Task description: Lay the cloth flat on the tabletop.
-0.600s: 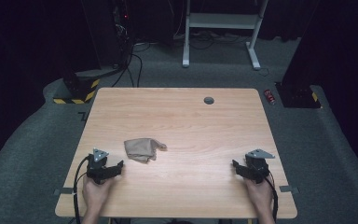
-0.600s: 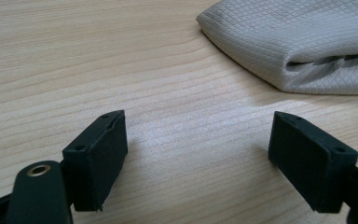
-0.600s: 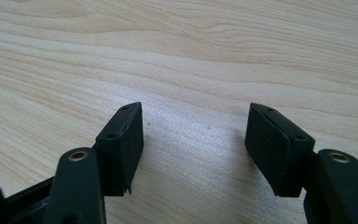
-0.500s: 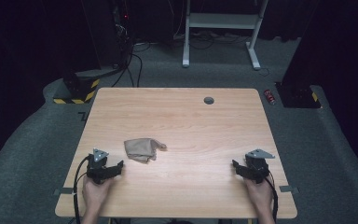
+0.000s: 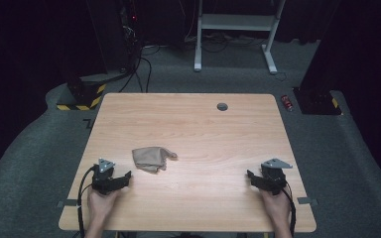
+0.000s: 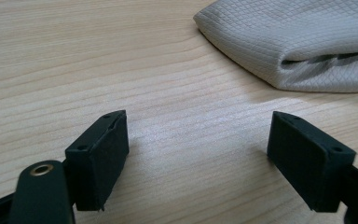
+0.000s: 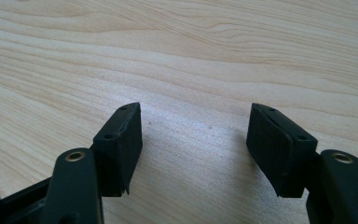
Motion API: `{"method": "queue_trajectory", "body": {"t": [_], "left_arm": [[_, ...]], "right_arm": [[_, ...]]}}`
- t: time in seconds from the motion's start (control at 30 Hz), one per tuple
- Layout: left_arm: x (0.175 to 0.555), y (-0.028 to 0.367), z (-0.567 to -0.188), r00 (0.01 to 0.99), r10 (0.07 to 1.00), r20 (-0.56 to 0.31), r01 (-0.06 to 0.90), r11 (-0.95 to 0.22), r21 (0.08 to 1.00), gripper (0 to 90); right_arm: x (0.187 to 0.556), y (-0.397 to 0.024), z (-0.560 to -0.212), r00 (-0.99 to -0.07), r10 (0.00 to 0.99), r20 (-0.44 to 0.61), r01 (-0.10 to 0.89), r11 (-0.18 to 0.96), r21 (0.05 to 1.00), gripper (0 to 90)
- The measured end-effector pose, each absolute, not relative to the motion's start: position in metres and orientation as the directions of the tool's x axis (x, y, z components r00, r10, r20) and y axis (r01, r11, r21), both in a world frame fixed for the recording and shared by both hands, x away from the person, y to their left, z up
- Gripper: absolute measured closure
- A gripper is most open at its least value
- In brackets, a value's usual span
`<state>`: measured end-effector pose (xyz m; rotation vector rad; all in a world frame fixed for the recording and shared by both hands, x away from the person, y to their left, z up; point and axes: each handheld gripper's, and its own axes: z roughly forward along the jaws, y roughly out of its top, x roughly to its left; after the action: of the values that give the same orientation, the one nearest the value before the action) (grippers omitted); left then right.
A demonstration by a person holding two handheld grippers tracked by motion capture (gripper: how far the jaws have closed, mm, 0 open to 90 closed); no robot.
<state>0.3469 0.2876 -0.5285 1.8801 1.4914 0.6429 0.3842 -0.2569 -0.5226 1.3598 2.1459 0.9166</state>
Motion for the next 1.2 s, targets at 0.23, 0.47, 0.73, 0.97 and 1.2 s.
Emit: {"method": "queue_trajectory", "body": {"t": [0.23, 0.47, 0.73, 0.97, 1.2], "left_arm": [[0.347, 0.290, -0.527, 0.235, 0.971, -0.037, 0.664, -0.133, 0.736, 21.4], [0.345, 0.288, -0.525, 0.239, 0.970, -0.036, 0.649, -0.132, 0.749, 23.2], [0.346, 0.281, -0.515, 0.276, 0.959, -0.059, 0.625, -0.133, 0.769, 25.4], [0.349, 0.278, -0.512, 0.294, 0.954, -0.062, 0.617, -0.140, 0.774, 25.5], [0.354, 0.263, -0.505, 0.336, 0.940, -0.054, 0.602, -0.170, 0.780, 25.2]], "right_arm": [[0.384, -0.257, -0.523, -0.422, 0.907, -0.014, 0.617, 0.298, 0.728, 35.6], [0.384, -0.257, -0.523, -0.422, 0.907, -0.014, 0.617, 0.298, 0.728, 35.6], [0.384, -0.257, -0.523, -0.422, 0.907, -0.013, 0.617, 0.298, 0.728, 35.6], [0.384, -0.257, -0.523, -0.422, 0.907, -0.014, 0.617, 0.298, 0.728, 35.6], [0.384, -0.257, -0.523, -0.422, 0.907, -0.013, 0.617, 0.298, 0.728, 35.6]]}}
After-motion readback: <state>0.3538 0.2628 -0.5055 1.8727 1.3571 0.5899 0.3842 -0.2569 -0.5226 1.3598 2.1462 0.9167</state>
